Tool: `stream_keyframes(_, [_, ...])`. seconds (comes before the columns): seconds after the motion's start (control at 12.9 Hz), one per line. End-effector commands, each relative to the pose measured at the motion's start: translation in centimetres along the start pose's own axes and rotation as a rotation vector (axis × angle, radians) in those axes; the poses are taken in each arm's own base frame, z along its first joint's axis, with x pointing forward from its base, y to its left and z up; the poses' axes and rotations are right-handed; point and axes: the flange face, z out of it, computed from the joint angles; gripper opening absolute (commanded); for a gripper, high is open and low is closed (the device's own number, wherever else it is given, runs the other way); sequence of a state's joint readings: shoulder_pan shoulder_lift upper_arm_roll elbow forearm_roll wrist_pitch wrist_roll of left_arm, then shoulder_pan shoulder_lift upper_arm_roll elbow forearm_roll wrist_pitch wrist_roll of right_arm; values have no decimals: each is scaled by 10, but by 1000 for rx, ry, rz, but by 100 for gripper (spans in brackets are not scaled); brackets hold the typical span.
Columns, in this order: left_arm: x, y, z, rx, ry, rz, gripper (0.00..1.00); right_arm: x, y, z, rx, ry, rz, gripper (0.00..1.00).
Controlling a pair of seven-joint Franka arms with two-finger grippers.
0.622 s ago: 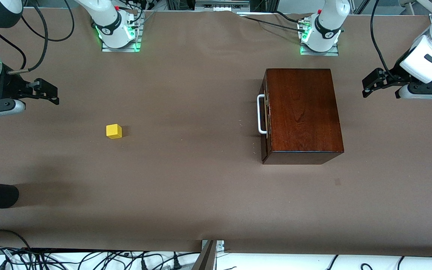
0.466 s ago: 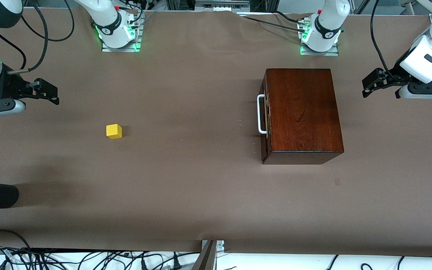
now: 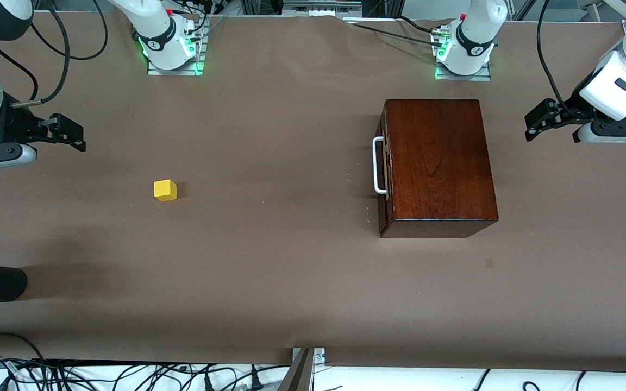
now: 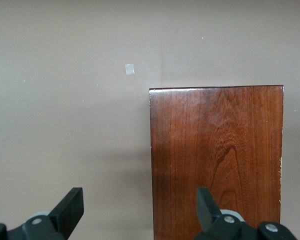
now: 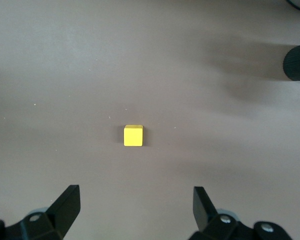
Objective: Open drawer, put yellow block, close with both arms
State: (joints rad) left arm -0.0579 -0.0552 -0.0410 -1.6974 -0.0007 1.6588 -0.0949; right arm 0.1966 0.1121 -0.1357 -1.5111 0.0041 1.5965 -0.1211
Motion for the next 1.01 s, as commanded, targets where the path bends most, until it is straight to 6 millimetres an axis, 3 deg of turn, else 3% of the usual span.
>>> stream_keyframes(0.0, [-7,1,-3,-17,-3,4,100,1,3,-4,18,4,3,100])
stream_keyframes(0.62, [-9,3,-2,-13,-23,7,100,1,3,-5,18,6,3,100])
stream_keyframes(0.93, [-14,25,9,-7,-78,50,100,0,3,-5,18,4,3,100])
